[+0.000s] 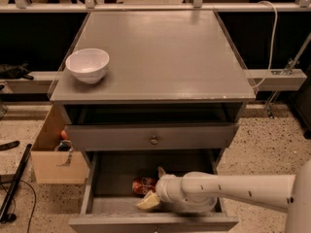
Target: Pick coke can from middle drawer and place on counter
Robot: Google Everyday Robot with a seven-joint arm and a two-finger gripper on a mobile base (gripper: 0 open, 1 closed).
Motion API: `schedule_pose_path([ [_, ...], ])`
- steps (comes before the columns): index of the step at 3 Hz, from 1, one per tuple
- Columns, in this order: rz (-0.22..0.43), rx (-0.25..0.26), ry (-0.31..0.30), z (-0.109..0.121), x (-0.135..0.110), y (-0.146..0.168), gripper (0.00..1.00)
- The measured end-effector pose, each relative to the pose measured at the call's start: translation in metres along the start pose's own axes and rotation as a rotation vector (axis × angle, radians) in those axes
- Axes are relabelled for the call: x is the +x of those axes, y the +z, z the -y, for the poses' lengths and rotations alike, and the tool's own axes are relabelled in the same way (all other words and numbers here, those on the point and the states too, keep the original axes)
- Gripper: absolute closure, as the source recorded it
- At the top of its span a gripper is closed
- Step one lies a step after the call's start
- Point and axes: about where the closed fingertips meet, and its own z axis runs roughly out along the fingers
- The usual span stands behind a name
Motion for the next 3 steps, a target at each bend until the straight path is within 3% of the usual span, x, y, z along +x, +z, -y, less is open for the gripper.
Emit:
schedule_pose_path([
  [1,-0.012,0.006,0.007,0.0052,0.0062,0.0049,0.0],
  [3,-0.013,0.006,0.007,0.0058,0.0069,0.0055,0.45],
])
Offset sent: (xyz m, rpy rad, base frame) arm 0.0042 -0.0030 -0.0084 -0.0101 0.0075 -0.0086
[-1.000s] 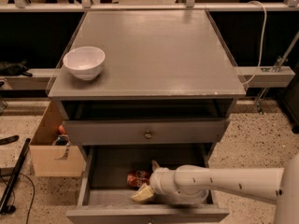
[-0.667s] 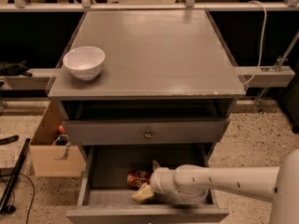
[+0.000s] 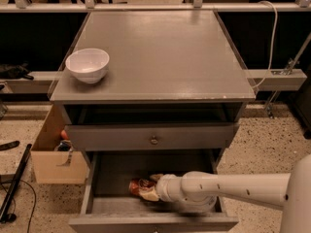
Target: Pick coke can from middle drawer and place on counter
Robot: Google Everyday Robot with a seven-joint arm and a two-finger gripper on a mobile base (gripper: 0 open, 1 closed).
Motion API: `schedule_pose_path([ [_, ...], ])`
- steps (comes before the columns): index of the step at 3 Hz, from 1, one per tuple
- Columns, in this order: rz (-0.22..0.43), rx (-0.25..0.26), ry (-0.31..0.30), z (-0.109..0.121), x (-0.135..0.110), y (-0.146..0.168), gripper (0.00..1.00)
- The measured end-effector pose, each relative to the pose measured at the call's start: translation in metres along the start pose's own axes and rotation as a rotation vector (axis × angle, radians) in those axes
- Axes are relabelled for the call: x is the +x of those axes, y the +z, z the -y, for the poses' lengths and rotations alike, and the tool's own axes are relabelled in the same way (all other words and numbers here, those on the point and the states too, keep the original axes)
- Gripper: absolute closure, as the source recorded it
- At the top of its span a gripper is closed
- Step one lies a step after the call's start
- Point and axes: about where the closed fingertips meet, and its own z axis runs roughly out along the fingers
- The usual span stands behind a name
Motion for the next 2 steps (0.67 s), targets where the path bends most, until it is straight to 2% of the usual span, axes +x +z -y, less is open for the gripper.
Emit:
schedule_pose_path([
  [2,0.0,0.0,0.0,0.0,0.0,0.0,0.92],
])
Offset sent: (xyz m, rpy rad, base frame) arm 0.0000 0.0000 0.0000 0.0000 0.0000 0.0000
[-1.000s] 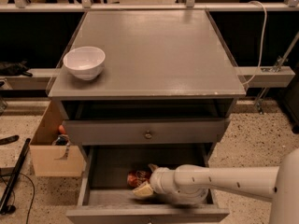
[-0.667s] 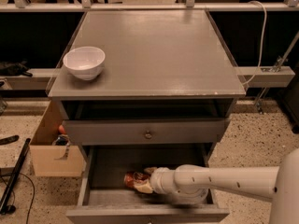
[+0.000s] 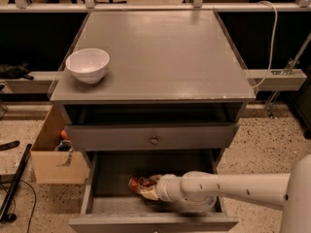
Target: Pick coke can from middle drawer and place on counter
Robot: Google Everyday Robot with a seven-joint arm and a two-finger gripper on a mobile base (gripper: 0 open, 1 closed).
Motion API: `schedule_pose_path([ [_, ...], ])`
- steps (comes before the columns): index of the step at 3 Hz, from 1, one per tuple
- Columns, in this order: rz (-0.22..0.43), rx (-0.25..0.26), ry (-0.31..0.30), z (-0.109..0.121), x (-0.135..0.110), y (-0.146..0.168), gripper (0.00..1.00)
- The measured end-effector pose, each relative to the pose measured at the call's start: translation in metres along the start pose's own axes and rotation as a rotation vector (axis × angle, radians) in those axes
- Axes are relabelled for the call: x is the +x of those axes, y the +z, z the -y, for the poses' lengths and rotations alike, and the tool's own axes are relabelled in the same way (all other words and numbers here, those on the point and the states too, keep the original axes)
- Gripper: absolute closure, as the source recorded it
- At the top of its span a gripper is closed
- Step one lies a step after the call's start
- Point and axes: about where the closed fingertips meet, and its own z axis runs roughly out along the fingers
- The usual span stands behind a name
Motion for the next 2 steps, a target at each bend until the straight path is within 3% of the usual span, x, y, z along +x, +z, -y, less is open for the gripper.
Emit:
schedule_pose_path([
  [1,0.0,0.0,0.0,-0.0001,0.0,0.0,1.0],
  [2,0.0,0.0,0.0,-0.0001,0.0,0.0,1.0],
])
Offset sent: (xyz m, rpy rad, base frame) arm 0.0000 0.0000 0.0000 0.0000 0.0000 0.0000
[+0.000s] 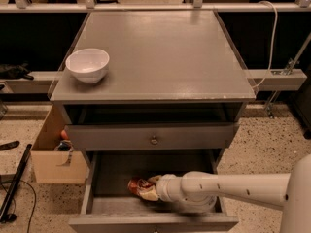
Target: Pick coke can from middle drawer and place on counter
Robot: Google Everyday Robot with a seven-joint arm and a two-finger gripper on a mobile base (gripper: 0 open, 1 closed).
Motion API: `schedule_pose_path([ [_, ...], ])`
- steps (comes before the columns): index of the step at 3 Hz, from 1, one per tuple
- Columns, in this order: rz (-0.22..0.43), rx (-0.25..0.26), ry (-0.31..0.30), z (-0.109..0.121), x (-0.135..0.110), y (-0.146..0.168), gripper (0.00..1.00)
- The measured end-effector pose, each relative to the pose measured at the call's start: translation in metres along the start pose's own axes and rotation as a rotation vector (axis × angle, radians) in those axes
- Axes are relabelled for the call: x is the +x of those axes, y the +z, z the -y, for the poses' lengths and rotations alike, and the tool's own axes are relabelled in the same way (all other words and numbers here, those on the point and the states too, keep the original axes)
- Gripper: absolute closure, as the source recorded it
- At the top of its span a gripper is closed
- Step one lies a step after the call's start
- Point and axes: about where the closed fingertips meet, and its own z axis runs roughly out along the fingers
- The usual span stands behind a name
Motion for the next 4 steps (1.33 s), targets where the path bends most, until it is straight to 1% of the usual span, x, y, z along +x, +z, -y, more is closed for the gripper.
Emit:
schedule_pose_path([
  [1,0.023,0.018,0.0,-0.002,-0.005,-0.027,1.0],
  [2,0.047,0.058,-0.019,0.002,-0.016,-0.065,1.0],
  [3,0.099,0.151,-0.075,0.009,-0.046,-0.144,1.0],
  [4,0.135,0.221,-0.116,0.015,-0.07,-0.201,1.0],
])
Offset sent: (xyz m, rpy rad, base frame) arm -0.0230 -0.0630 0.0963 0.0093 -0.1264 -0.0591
